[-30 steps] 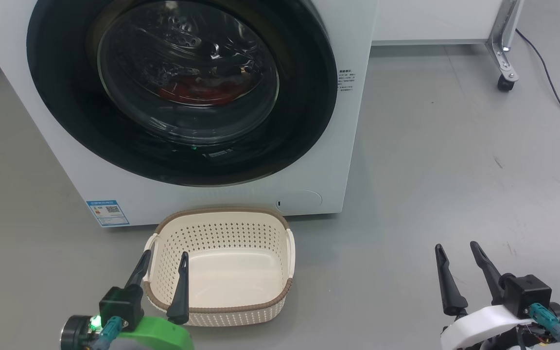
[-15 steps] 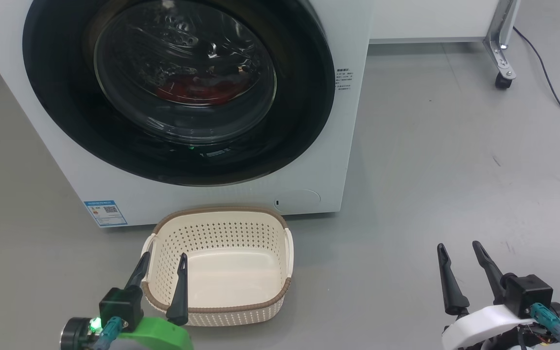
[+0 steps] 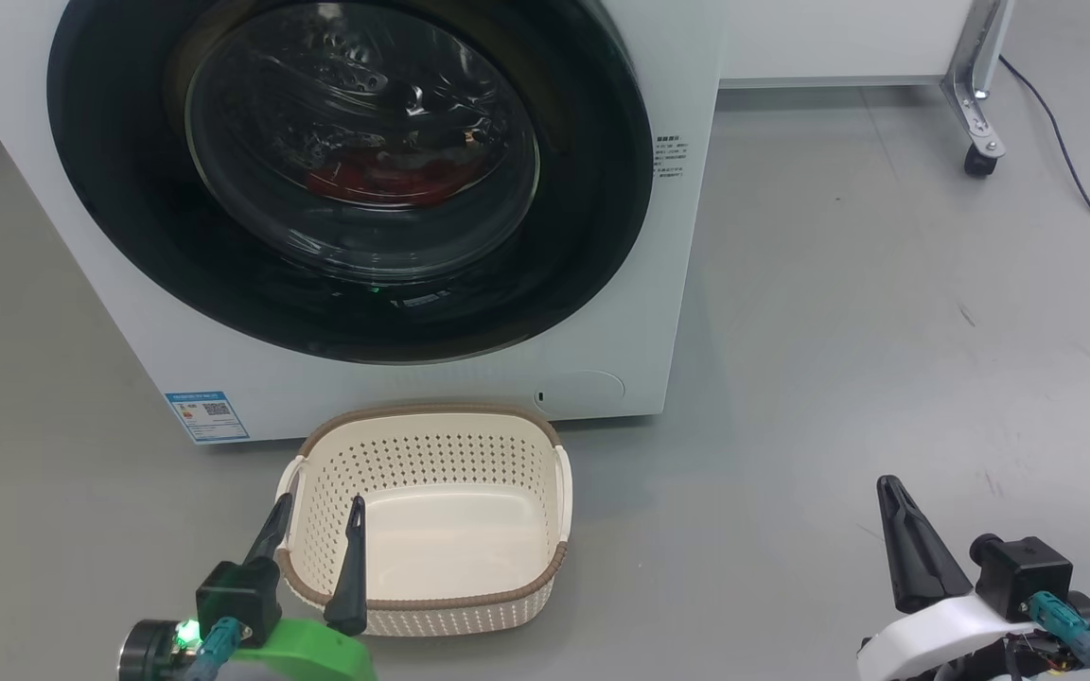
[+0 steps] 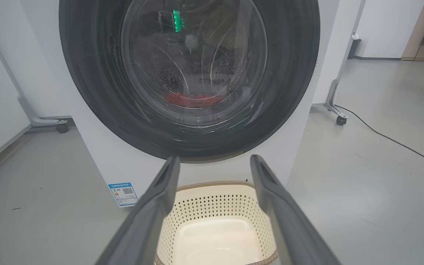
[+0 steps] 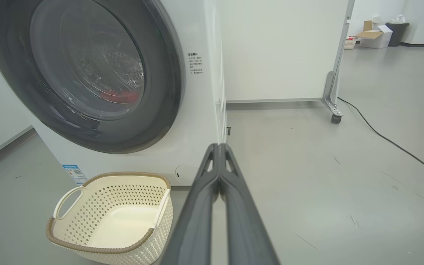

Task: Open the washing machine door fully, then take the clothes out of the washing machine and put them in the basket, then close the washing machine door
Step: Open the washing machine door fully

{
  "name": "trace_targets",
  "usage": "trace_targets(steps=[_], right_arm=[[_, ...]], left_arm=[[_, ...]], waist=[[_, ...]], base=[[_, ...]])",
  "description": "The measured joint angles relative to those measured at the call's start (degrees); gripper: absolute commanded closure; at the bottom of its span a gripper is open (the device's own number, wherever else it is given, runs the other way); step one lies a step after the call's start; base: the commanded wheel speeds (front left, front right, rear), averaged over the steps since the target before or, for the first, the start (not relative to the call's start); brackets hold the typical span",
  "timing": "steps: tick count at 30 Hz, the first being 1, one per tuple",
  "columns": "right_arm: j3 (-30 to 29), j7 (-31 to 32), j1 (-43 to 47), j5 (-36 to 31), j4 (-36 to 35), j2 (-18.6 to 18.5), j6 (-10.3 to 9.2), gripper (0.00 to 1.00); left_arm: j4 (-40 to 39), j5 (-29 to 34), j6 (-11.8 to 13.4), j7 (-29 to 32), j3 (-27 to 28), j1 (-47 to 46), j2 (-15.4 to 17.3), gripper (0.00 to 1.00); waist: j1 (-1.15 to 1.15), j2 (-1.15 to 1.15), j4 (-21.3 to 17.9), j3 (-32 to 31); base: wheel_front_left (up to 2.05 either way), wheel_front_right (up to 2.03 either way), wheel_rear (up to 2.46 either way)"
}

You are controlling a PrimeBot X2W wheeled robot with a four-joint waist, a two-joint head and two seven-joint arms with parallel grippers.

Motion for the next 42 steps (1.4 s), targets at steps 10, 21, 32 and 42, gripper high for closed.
trace_targets(steps=[10,21,32,42], right_arm=[[-0.5,0.0,0.0,0.3,0.6,0.8,1.30,1.00],[-4.7,0.0,-0.7,10.6,0.5,3.1,3.36,1.00],[-9.6,2.7,-8.8,27.9,0.2,3.9,5.66,1.00],[-14.0,10.6,-19.9,43.8,0.3,3.8,5.87,1.00]], left_arm=[[0.1,0.8,0.0,0.0,0.0,0.0,-0.1,0.00],[-1.4,1.4,0.0,0.0,0.0,-0.2,-0.3,0.00],[-3.6,2.1,0.0,0.0,0.1,-3.1,-0.5,0.00],[-5.6,2.9,-0.2,-0.2,-0.7,-8.2,-1.3,0.00]], waist=[[0.00,0.00,0.2,0.1],[0.00,0.00,0.9,2.3],[0.00,0.00,1.9,7.2],[0.00,0.00,3.7,13.3]], base=[[0.00,0.00,0.00],[0.00,0.00,0.00],[0.00,0.00,0.00],[0.00,0.00,0.00]])
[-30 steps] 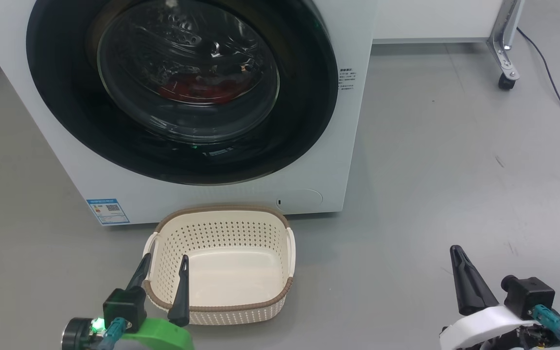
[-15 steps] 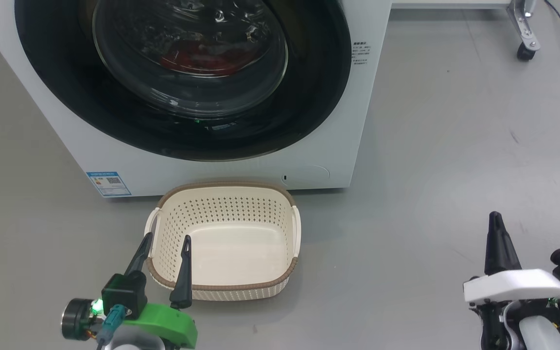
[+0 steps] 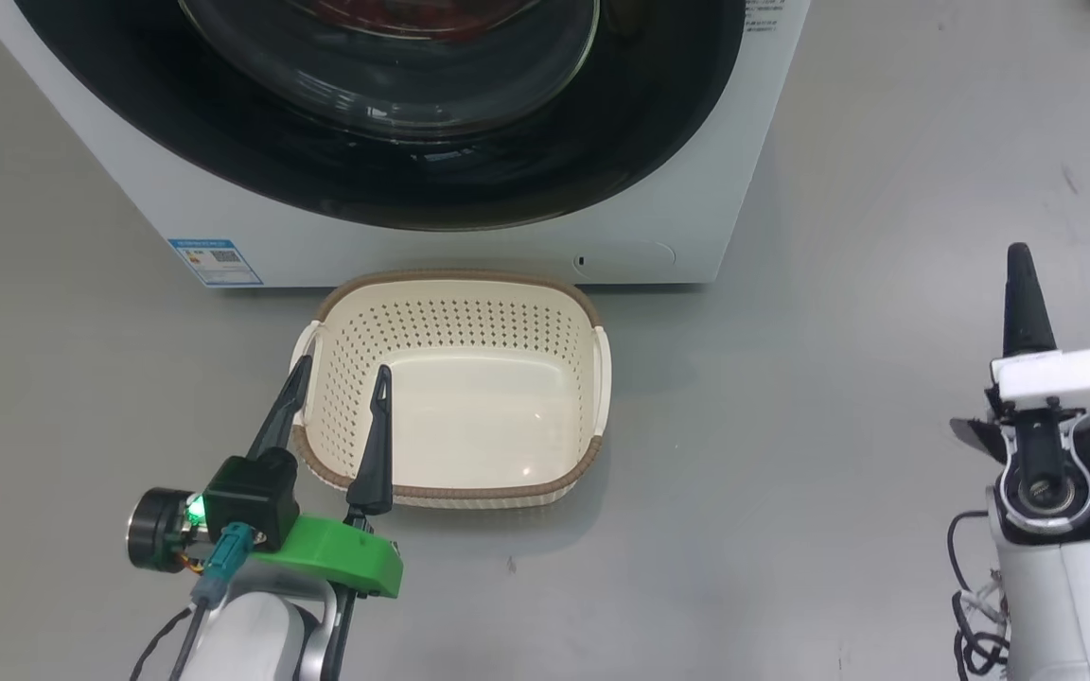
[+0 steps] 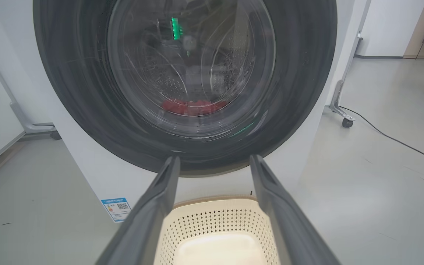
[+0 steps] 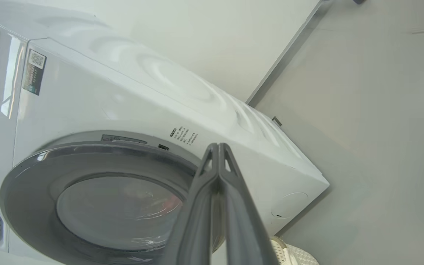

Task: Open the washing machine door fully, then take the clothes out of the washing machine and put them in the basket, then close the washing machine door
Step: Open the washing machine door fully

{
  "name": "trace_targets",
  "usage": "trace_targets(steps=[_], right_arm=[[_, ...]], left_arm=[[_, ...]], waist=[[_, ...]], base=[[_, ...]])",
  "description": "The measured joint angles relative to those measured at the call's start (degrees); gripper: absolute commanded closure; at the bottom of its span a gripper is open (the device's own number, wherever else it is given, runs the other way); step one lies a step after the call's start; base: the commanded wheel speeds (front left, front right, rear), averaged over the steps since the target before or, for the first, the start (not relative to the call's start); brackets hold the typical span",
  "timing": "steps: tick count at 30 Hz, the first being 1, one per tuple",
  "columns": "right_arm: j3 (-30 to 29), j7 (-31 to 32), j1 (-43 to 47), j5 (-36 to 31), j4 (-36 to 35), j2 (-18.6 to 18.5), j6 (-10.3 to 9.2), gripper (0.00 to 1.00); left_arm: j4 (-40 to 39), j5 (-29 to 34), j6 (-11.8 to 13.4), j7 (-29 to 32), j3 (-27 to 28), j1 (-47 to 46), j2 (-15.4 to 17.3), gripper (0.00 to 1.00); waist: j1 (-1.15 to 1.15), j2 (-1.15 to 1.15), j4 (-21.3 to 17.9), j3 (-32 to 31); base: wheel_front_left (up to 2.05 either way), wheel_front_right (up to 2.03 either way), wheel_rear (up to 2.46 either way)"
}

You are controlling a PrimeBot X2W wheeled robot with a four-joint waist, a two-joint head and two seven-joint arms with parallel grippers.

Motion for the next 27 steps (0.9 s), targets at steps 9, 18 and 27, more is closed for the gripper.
trace_targets(steps=[9,18,27], right_arm=[[-3.7,8.4,-10.9,12.1,1.2,-0.2,-0.09,1.00],[-5.9,17.2,-21.3,19.3,3.8,-4.3,-2.21,1.00],[-4.8,24.5,-29.6,21.6,6.4,-8.5,-5.00,1.00]], left_arm=[[-1.2,0.0,-0.2,0.0,-0.2,-2.8,-0.3,0.00],[-1.5,0.0,-0.8,0.0,-1.8,-5.7,-0.6,0.00],[-1.6,0.0,-1.2,0.0,-2.7,-7.5,-0.8,0.00]], waist=[[0.00,0.00,2.1,5.5],[0.00,0.00,5.0,10.3],[0.00,0.00,7.9,13.3]], base=[[0.00,0.00,0.00],[0.00,0.00,0.00],[0.00,0.00,0.00]])
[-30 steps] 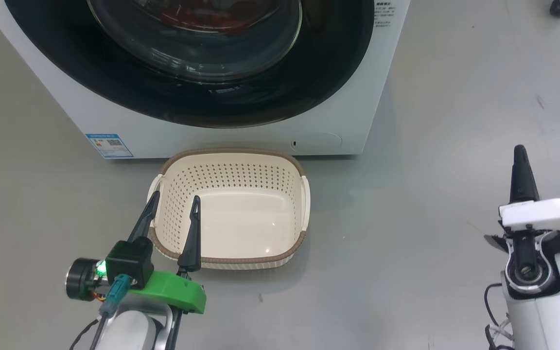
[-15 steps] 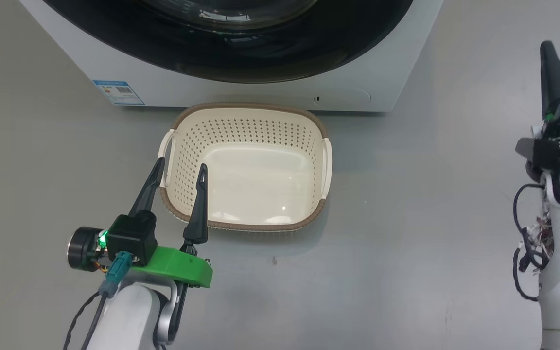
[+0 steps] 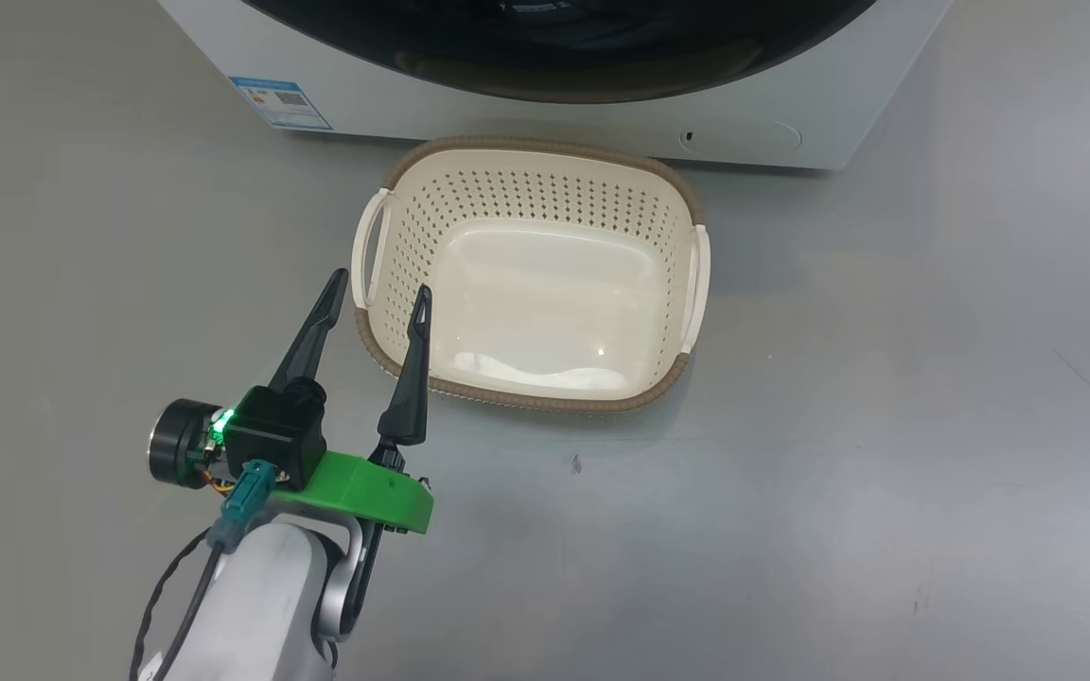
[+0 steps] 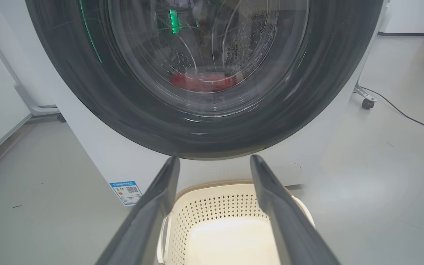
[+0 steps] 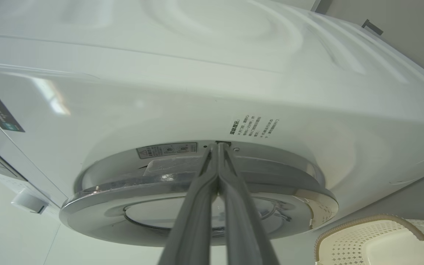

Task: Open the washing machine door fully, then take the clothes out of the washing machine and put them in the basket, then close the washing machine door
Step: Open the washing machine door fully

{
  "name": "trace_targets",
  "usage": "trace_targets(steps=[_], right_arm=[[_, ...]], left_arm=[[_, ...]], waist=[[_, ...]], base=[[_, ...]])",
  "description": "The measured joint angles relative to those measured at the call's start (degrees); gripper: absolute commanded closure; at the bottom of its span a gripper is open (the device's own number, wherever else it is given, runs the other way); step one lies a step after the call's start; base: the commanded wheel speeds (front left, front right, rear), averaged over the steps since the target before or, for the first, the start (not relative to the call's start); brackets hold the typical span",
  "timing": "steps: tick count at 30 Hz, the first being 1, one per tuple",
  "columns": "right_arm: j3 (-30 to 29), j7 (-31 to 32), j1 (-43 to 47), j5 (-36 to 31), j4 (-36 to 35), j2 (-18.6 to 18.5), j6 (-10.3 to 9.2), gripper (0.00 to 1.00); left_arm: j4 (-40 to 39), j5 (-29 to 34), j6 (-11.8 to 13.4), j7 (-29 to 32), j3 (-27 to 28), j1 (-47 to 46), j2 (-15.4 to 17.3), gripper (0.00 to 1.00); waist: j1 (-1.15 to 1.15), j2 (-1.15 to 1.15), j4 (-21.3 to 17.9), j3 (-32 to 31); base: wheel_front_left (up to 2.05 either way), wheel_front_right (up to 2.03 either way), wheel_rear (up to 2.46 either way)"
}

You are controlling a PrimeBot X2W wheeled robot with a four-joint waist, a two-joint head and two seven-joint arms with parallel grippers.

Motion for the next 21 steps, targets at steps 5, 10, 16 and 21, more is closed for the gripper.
trace_targets(steps=[5,10,16,21], right_arm=[[1.5,3.1,-4.2,0.0,1.7,-1.4,-1.51,1.00],[2.8,5.3,-8.2,-0.3,3.4,-2.7,-2.30,1.00],[4.0,7.4,-12.2,-0.3,5.3,-3.6,-3.55,1.00],[4.6,8.5,-15.6,-0.5,6.0,-4.3,-4.13,1.00]], left_arm=[[-0.1,-0.4,-0.1,0.0,-0.5,-0.9,-0.1,0.00],[-0.4,-1.2,-0.5,0.0,-2.2,-1.9,-0.2,0.00],[-0.5,-2.1,-0.5,0.0,-3.7,-2.7,-0.2,0.00],[-0.6,-2.6,-0.5,0.0,-4.1,-3.1,-0.3,0.00]], waist=[[0.00,0.00,1.2,1.4],[0.00,0.00,2.3,2.6],[0.00,0.00,3.8,3.6],[0.00,0.00,4.8,4.2]], base=[[0.00,0.00,0.00],[0.00,0.00,0.00],[0.00,0.00,0.00],[0.00,0.00,0.00]])
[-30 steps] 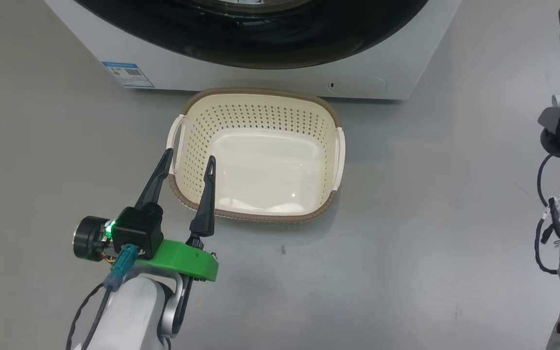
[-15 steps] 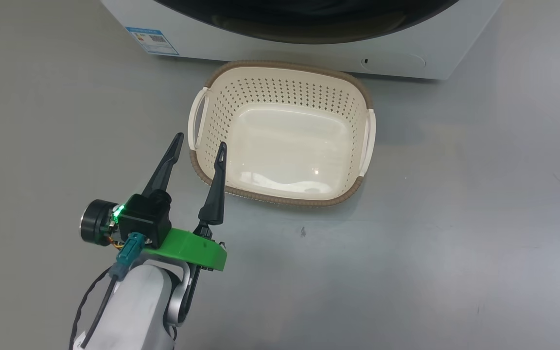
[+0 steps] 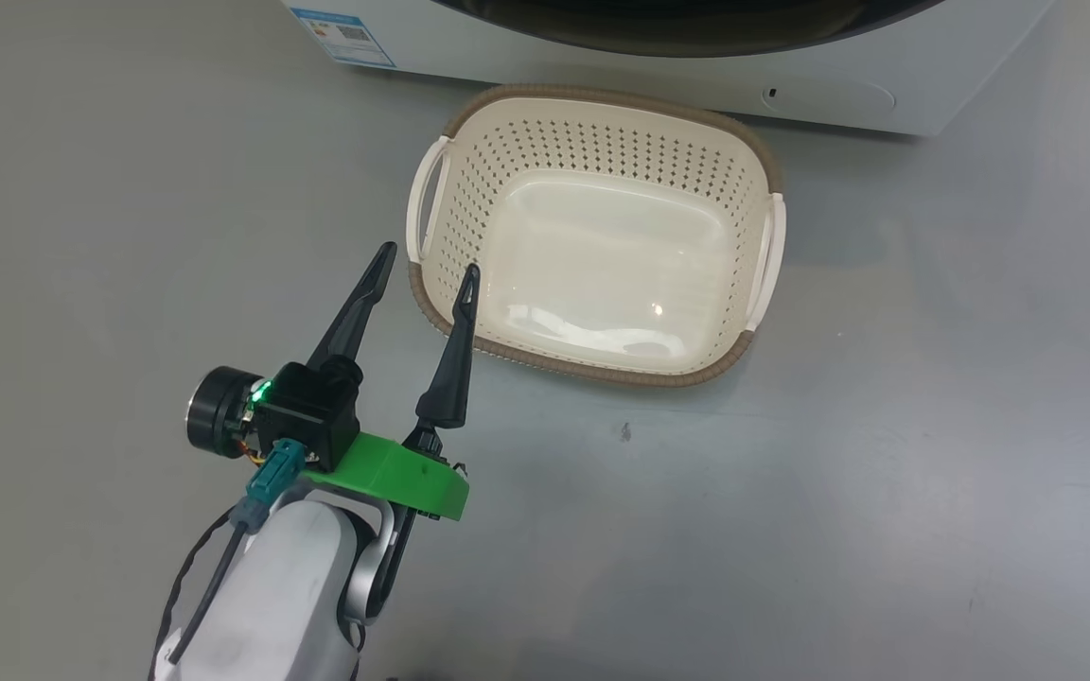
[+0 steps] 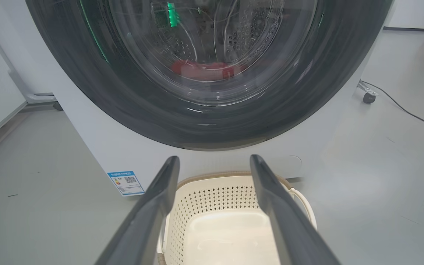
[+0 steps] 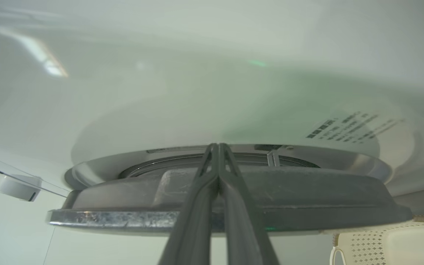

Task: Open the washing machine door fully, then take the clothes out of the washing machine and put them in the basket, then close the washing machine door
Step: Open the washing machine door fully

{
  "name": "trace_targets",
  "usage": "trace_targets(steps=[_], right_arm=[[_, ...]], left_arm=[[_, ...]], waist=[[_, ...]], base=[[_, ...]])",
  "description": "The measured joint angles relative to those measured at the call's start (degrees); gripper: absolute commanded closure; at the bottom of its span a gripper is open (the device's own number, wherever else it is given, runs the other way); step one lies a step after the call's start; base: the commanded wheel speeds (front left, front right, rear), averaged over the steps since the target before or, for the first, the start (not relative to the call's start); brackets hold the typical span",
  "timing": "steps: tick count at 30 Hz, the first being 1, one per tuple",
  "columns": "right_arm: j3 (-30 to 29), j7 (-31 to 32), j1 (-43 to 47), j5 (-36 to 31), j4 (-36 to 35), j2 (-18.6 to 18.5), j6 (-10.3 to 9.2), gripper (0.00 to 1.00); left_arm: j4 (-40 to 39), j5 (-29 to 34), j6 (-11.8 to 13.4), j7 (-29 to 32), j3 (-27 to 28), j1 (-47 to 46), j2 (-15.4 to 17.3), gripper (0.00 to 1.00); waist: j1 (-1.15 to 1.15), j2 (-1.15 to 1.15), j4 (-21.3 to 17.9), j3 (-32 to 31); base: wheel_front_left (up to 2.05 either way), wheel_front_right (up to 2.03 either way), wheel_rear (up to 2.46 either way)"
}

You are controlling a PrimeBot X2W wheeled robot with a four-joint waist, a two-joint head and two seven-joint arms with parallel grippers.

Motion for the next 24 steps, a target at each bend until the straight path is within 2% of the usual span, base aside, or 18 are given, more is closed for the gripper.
trace_targets(steps=[8,24], right_arm=[[1.8,2.1,-3.6,-0.4,2.6,-0.4,-0.07,1.00],[1.9,6.9,-6.5,1.6,7.3,-1.2,0.13,1.00]], left_arm=[[-0.3,-1.0,0.3,0.0,-0.3,-0.7,-0.1,0.00],[-0.3,-1.4,1.1,0.0,-0.6,-1.3,-0.1,0.00]], waist=[[0.00,0.00,1.5,1.1],[0.00,0.00,1.9,1.4]], base=[[0.00,0.00,0.00],[0.00,0.00,0.00]])
